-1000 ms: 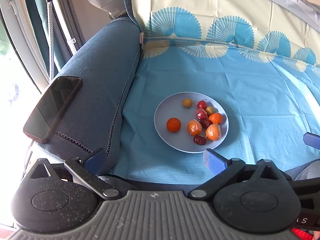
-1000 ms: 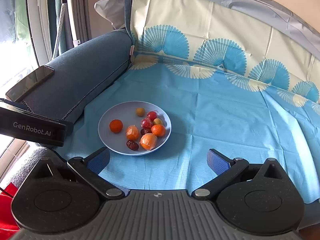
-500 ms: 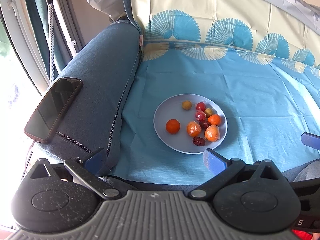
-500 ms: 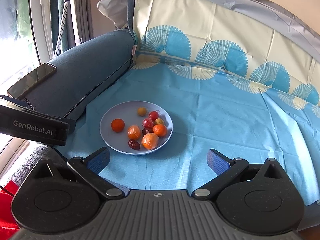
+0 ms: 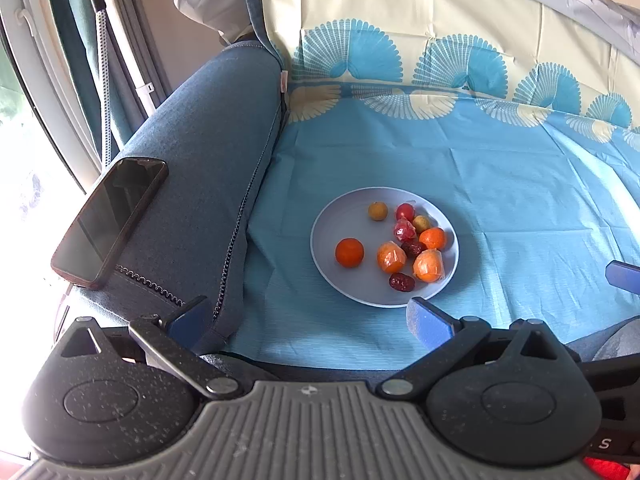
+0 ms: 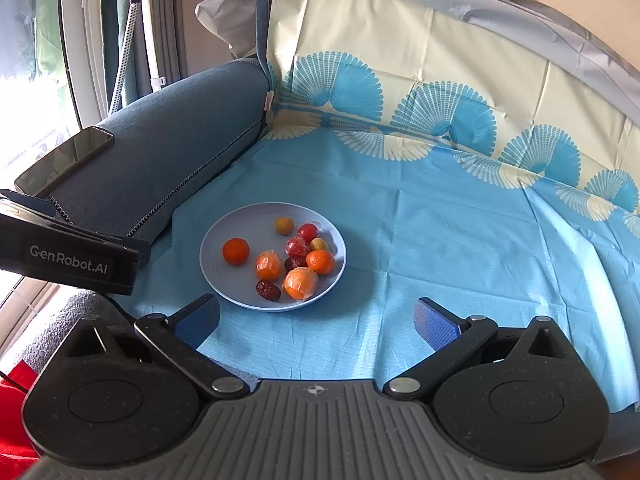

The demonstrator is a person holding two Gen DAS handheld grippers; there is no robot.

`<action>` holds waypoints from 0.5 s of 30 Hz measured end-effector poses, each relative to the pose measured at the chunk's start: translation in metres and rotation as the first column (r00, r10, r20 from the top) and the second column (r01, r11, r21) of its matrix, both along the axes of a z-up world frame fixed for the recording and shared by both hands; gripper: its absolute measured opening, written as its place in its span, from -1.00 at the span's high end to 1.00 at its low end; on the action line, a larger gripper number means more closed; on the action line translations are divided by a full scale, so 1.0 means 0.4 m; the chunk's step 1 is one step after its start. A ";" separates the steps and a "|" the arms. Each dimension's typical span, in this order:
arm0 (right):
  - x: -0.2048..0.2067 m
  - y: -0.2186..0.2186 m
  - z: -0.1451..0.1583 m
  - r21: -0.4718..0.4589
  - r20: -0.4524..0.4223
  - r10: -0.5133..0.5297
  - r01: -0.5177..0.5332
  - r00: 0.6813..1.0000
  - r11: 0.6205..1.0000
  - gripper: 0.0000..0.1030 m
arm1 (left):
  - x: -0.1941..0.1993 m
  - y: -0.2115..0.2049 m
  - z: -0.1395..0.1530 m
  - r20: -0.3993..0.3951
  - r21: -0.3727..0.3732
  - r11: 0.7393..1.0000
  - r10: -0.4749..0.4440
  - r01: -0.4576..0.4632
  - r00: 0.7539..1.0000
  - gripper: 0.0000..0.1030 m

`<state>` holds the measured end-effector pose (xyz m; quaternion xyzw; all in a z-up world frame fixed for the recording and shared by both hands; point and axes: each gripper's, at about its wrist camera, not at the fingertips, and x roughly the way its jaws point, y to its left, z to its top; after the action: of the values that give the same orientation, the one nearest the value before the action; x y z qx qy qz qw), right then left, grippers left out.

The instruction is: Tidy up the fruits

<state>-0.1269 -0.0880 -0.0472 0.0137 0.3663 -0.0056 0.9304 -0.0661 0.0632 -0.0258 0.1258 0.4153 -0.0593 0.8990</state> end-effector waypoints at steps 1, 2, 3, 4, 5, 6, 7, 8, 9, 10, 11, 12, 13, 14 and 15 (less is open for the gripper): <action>0.000 0.000 -0.001 0.001 -0.001 -0.001 0.001 1.000 1.000 -0.99 | 0.001 0.000 0.000 0.000 0.000 1.000 0.000 0.000 1.000 -0.99; -0.001 0.000 -0.001 0.000 -0.001 0.001 -0.001 1.000 1.000 -0.99 | 0.001 0.000 0.000 -0.001 0.001 1.000 0.000 0.000 1.000 -0.99; 0.000 -0.001 -0.002 0.000 -0.002 0.001 -0.001 1.000 1.000 -0.99 | 0.002 0.000 0.000 -0.002 0.000 1.000 0.001 -0.001 1.000 -0.99; 0.000 -0.001 -0.002 0.000 -0.001 0.000 0.000 1.000 1.000 -0.99 | 0.002 -0.001 0.000 -0.003 -0.001 1.000 0.001 -0.001 1.000 -0.99; 0.000 -0.001 -0.002 0.000 0.000 0.001 -0.001 1.000 1.000 -0.99 | 0.002 -0.001 0.001 -0.003 -0.001 1.000 0.001 -0.001 1.000 -0.99; 0.001 0.000 -0.002 -0.001 0.000 0.001 -0.001 1.000 1.000 -0.99 | 0.002 -0.001 0.001 -0.002 0.000 1.000 0.001 -0.001 1.000 -0.99; 0.002 0.001 -0.003 -0.002 0.001 0.001 -0.001 1.000 1.000 -0.99 | 0.002 -0.001 0.001 -0.002 0.000 1.000 0.001 -0.001 1.000 -0.99; 0.000 0.001 -0.004 -0.001 0.002 0.001 -0.001 1.000 1.000 -0.99 | 0.002 -0.001 0.001 -0.001 0.003 1.000 0.000 0.000 1.000 -0.99; 0.001 0.001 -0.004 -0.001 0.001 0.001 -0.001 1.000 1.000 -0.99 | 0.002 -0.001 0.000 0.000 0.004 1.000 -0.002 0.002 1.000 -0.99; 0.001 0.001 -0.004 -0.002 0.001 0.001 -0.001 1.000 1.000 -0.99 | 0.001 -0.002 0.001 0.002 0.007 1.000 -0.002 0.002 1.000 -0.99; 0.001 0.001 -0.003 -0.002 0.001 0.001 -0.001 1.000 1.000 -0.99 | 0.000 -0.002 0.001 0.002 0.008 1.000 -0.002 0.002 1.000 -0.99; 0.001 0.002 -0.003 -0.003 0.001 0.003 -0.003 1.000 1.000 -0.99 | 0.000 -0.002 0.001 0.002 0.006 1.000 -0.003 0.003 1.000 -0.99; 0.001 0.002 -0.003 -0.003 0.002 0.003 -0.003 1.000 1.000 -0.99 | -0.001 -0.002 0.001 0.001 0.005 1.000 -0.003 0.003 1.000 -0.99; 0.002 0.002 -0.003 -0.004 0.002 0.003 -0.003 1.000 1.000 -0.99 | -0.001 -0.001 0.001 0.001 0.004 1.000 -0.002 0.002 1.000 -0.99; 0.002 0.002 -0.003 -0.004 0.001 0.003 -0.003 1.000 1.000 -0.99 | -0.001 -0.002 0.001 0.001 0.003 1.000 -0.001 0.001 1.000 -0.99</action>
<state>-0.1261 -0.0873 -0.0484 0.0113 0.3658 -0.0047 0.9306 -0.0665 0.0625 -0.0254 0.1272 0.4149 -0.0590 0.8990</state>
